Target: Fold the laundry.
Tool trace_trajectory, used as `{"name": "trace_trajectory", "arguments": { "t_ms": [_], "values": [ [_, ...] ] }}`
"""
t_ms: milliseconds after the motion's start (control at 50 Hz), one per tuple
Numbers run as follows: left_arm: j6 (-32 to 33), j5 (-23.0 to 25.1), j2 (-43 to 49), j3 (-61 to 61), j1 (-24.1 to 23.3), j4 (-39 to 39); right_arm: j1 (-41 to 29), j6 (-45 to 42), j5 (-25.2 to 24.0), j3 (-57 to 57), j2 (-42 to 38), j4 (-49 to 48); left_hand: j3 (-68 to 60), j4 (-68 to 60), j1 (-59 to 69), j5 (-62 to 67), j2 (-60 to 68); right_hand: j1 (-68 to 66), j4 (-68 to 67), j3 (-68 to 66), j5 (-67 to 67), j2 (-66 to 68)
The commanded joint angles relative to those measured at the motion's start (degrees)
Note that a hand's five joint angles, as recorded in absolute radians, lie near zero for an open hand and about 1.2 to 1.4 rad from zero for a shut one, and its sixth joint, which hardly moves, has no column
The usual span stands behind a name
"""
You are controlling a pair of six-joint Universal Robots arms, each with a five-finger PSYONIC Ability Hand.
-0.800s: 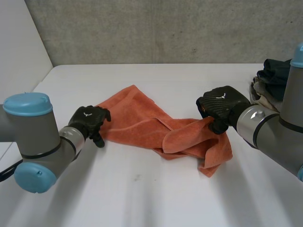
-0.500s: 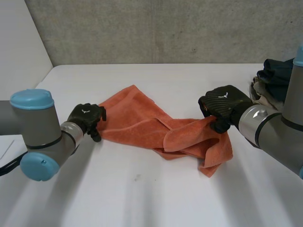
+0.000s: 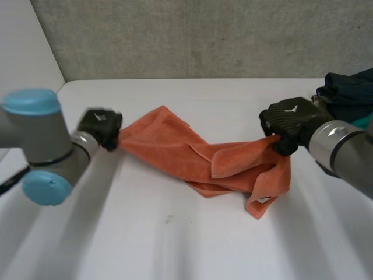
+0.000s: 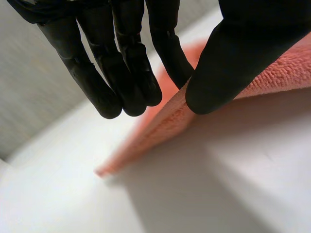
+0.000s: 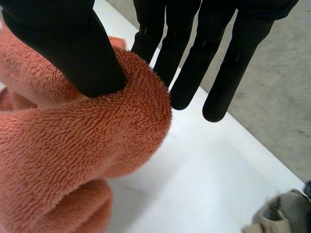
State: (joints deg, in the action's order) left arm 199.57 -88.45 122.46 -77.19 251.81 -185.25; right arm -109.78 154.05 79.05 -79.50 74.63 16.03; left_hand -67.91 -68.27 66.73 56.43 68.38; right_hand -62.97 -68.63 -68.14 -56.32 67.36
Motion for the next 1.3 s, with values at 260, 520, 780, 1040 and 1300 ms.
{"name": "trace_trajectory", "arguments": {
  "t_ms": [260,520,780,1040,1300],
  "values": [
    [-6.5,2.9,-23.1,-18.3,-1.2,-5.6,18.5,-23.7,-15.3,9.3,-13.3,6.0,-12.1,-11.7,13.3,13.6,11.6,-17.0,-11.4,-11.9,-13.7,12.6],
    [-6.0,2.5,-23.7,-22.0,-4.2,-6.2,11.5,-12.8,-5.1,6.7,-14.4,1.4,-12.1,-11.7,13.3,13.6,11.6,35.3,40.9,40.5,38.6,-39.7],
    [-5.9,2.2,-28.3,-24.1,-5.4,-6.0,0.9,3.5,12.0,-7.6,-2.3,0.2,-12.1,-11.7,13.3,13.6,11.6,36.8,42.5,42.0,40.2,-41.2],
    [-5.8,2.2,-27.5,-24.2,-4.5,-6.4,0.1,3.1,18.5,-11.5,-11.5,-19.3,-12.1,-11.7,13.3,13.6,11.6,29.4,35.1,34.6,32.8,-33.8],
    [-5.6,2.1,-18.1,-18.5,-2.2,-6.9,2.1,5.5,17.2,-2.0,-16.9,-23.4,-12.1,-11.7,13.3,13.6,11.6,-17.0,-11.4,-11.9,-13.7,12.6]
  ]
}}
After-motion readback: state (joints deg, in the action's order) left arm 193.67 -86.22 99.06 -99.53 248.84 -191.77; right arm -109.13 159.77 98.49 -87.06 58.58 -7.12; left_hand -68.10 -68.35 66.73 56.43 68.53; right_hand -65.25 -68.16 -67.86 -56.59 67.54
